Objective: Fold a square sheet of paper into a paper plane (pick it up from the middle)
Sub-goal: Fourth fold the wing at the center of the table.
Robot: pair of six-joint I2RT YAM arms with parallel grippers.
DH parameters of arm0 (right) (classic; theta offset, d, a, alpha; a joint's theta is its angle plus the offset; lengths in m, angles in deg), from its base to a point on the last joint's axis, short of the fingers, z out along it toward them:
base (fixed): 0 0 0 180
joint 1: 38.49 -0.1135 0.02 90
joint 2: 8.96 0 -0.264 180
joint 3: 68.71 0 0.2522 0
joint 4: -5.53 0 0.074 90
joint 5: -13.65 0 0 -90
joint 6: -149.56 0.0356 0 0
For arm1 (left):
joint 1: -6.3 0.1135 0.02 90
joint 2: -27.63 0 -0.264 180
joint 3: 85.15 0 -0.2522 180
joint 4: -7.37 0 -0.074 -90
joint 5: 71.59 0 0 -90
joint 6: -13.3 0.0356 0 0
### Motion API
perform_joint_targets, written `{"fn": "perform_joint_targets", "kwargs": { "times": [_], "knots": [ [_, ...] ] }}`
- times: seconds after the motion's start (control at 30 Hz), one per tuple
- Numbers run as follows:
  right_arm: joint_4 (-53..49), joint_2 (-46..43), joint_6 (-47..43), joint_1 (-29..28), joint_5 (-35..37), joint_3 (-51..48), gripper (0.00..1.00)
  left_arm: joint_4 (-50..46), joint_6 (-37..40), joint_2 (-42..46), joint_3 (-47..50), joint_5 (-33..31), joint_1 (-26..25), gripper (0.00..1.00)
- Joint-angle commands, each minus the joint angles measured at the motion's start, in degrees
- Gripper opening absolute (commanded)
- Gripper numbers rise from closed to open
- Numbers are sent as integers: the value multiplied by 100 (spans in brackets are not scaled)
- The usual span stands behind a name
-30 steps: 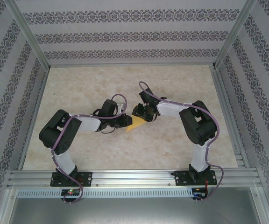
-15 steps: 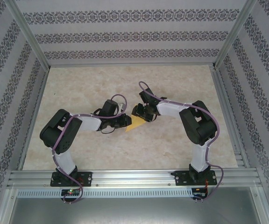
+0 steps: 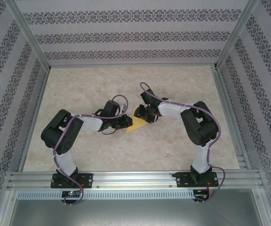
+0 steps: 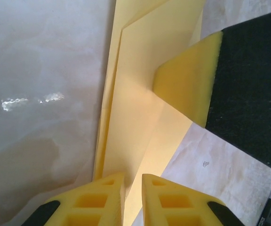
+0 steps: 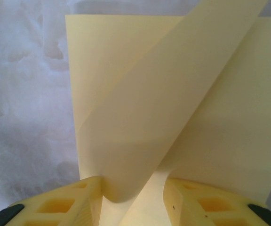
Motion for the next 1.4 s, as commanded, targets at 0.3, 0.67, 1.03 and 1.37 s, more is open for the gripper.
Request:
{"fn": "perform_joint_targets", "kwargs": {
  "times": [0.3, 0.67, 1.03, 1.37],
  "knots": [
    [-935, 726, -43, -9, 487, -121, 40, -493, 332, 577, -248, -425, -29, 18],
    [-983, 774, -59, -3, 483, -42, 39, -673, 499, 517, -373, -323, -114, 15],
    [-1114, 831, -78, -43, 614, 53, 45, -101, 259, 137, -376, 271, -152, 16],
    [-1153, 889, -15, -43, 639, 81, 46, -374, 341, -100, -461, 72, -167, 14]
  ]
}}
